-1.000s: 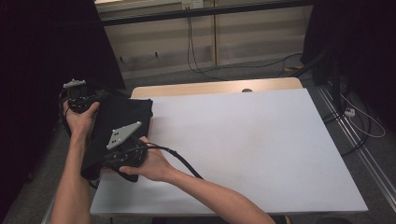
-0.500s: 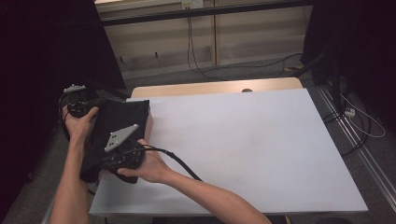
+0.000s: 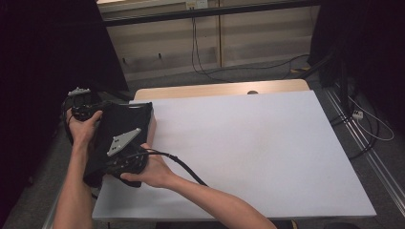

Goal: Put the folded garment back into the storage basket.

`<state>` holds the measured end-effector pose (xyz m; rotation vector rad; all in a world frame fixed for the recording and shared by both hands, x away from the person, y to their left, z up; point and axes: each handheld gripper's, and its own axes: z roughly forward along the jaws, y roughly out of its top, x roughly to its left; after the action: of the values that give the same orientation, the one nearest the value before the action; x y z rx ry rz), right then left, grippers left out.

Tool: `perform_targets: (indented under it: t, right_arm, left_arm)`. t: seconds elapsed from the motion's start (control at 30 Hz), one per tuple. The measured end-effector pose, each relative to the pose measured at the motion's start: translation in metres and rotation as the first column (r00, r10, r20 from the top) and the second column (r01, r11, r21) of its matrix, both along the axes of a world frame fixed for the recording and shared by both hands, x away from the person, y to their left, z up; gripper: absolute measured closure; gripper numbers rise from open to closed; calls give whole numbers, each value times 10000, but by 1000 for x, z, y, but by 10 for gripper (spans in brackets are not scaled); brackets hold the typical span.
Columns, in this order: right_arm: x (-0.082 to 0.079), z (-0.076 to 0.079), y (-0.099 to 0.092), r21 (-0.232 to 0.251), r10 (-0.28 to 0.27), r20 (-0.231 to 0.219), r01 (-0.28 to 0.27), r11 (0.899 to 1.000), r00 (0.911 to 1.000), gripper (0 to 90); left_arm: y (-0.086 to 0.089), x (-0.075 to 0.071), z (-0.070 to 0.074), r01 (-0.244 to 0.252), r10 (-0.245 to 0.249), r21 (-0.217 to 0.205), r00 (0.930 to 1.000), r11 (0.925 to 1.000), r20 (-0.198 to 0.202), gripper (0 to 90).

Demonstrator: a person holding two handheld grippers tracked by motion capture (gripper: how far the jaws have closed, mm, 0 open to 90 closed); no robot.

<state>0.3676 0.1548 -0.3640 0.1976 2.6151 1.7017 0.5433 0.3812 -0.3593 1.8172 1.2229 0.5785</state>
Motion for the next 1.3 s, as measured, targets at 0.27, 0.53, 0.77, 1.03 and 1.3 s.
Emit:
perform_targets:
  t: [0.27, 0.53, 0.77, 1.03, 1.3]
  right_arm:
    - [5, -4, 1, -122, -161, -89, 160, 9998, 9998, 831]
    - [11, -9, 2, -254, -386, -139, 382, 9989, 9992, 832]
    - [17, -13, 3, -226, -492, -276, 485, 9986, 9984, 831]
    - [21, -13, 6, -235, -639, -268, 633, 9977, 9976, 831]
    - [27, -16, 8, -265, -809, -322, 801, 9964, 9962, 831]
  left_arm:
    - [-2, 5, -5, -89, 90, 80, 9999, 9999, -73, 831]
    - [-2, 9, -13, -187, 187, 21, 9995, 9998, -248, 829]
    - [-10, 15, -13, -119, 144, 628, 9991, 9980, -392, 828]
    - [-9, 18, -10, -221, 243, 744, 9993, 9970, -291, 821]
    - [-1, 12, -9, -341, 341, 185, 9994, 9992, 24, 650]
